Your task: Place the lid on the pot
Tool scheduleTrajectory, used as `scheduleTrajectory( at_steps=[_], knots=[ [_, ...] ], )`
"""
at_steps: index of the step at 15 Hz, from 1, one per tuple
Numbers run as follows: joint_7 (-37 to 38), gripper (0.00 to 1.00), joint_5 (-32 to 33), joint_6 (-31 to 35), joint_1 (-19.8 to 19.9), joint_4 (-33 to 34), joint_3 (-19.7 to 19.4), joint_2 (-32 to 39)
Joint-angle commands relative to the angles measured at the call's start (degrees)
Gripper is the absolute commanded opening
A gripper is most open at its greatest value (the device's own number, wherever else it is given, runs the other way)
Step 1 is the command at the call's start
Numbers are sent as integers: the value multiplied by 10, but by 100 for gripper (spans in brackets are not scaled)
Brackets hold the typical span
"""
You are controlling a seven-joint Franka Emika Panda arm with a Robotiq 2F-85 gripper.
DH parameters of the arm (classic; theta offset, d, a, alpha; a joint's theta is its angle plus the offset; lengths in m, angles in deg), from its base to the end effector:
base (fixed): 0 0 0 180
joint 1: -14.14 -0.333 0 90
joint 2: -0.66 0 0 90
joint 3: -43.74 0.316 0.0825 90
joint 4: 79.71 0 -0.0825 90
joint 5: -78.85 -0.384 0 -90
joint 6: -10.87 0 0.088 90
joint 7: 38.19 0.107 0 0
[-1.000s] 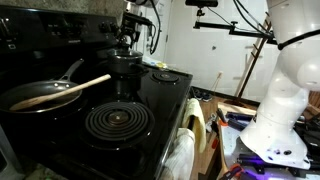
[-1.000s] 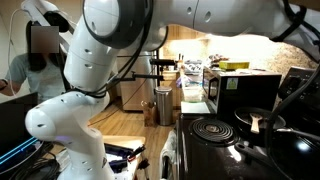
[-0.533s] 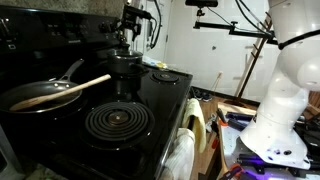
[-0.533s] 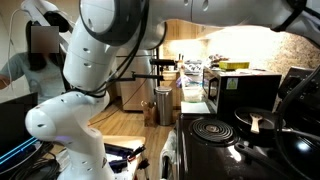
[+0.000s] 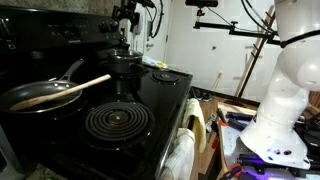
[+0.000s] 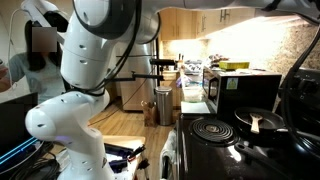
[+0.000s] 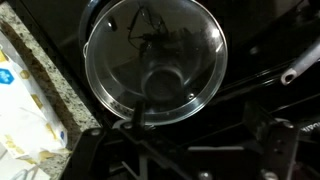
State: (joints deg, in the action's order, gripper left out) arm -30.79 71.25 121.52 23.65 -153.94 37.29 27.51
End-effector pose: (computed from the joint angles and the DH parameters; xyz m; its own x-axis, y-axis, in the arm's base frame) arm 0.6927 -0.1711 0.4957 0.8955 -0.4168 0.1563 -0.4054 -0.9086 -0.1004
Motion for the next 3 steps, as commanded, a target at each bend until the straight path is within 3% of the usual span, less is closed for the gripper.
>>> scheduleTrajectory(
  at_steps=[1, 3],
  knots=[
    [-25, 100, -4, -2, 3, 2, 7, 0],
    [-51, 100, -10, -3, 4, 2, 14, 0]
  ],
)
